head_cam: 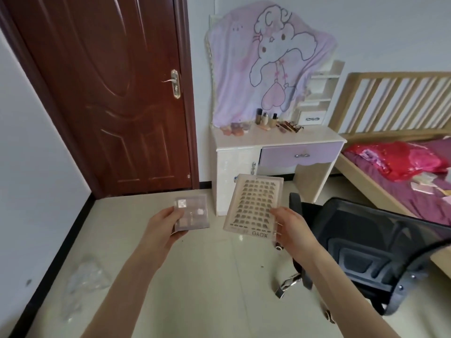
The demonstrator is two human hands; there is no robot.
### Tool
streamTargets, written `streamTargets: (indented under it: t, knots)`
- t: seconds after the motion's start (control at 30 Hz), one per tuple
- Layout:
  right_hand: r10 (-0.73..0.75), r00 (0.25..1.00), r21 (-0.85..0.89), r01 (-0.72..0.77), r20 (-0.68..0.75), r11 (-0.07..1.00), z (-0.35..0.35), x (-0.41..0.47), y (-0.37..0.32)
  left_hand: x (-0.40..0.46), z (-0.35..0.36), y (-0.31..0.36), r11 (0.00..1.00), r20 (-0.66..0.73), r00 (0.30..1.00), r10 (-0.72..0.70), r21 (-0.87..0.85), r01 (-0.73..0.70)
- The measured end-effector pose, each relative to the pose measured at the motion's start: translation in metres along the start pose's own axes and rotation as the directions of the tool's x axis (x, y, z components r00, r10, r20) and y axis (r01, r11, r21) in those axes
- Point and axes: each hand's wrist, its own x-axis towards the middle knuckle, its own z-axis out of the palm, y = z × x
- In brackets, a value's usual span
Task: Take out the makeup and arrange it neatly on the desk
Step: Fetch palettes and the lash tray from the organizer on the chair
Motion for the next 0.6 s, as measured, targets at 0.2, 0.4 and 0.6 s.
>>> streamTargets:
  t: [0.2,0.4,0.6]
  knots:
    - [0.054,0.998,0.029,-0.052,-0.040,0.998,-0.012,0.116,-0.017,0.109,0.055,0.001,0.996,0.009,0.998,-0.064,-0.069,0.065]
    - [0.062,0.996,0.033,-0.060,-0.068,0.998,-0.006,0.257,-0.044,0.254,0.100,0.023,0.994,0.045,0.996,-0.080,-0.075,0.083]
    - [0.039,0.997,0.048,-0.035,-0.073,0.998,0.012,0.396,-0.092,0.406,0.144,0.065,0.994,0.065,0.993,-0.099,-0.045,0.102]
